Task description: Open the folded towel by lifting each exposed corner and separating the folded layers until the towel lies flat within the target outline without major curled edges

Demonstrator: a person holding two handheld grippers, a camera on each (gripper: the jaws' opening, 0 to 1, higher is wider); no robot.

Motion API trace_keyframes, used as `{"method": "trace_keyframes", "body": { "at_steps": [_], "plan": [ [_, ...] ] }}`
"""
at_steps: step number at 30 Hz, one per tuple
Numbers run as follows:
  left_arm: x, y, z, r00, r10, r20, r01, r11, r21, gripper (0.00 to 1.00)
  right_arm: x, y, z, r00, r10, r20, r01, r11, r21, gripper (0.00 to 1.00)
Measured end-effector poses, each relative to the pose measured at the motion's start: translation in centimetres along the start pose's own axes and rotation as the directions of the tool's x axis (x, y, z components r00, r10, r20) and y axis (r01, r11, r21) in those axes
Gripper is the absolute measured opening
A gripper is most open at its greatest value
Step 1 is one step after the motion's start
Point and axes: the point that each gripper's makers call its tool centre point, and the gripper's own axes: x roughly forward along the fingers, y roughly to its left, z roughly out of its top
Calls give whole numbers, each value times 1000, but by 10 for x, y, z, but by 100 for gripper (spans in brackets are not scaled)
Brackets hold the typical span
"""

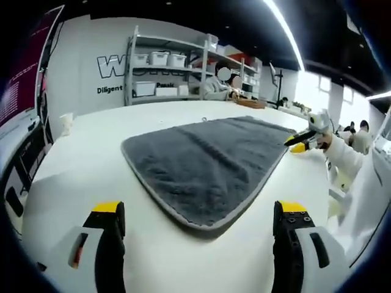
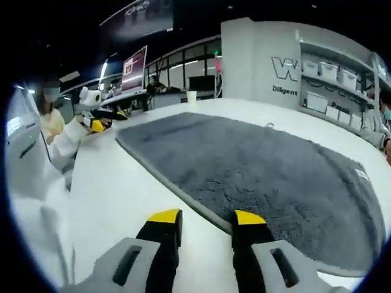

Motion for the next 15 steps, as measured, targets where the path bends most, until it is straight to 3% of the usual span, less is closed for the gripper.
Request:
{"method": "trace_keyframes", "body": {
  "at_steps": [3, 7, 9, 12, 15],
  "plan": [
    [-1, -2, 2, 1000, -1, 9, 1, 1000, -4, 100, -10, -1, 17, 993, -26, 116, 25, 1000, 15, 37],
    [0, -6, 2, 1000, 0, 5, 0, 1000, -6, 100, -36, -22, 31, 965, -123, 233, 99, 989, 113, 52],
    [0, -7, 3, 1000, 4, 10, -4, 1000, -6, 100, -46, -34, 27, 958, -183, 223, 158, 980, 125, 61],
    [1, -12, 5, 1000, 3, 15, -3, 1000, -10, 100, -66, -56, 16, 935, -300, 189, 276, 950, 143, 74],
    [2, -15, 5, 1000, 4, 19, -4, 1000, -12, 100, -84, -73, 6, 908, -388, 159, 363, 917, 163, 80]
  ]
}}
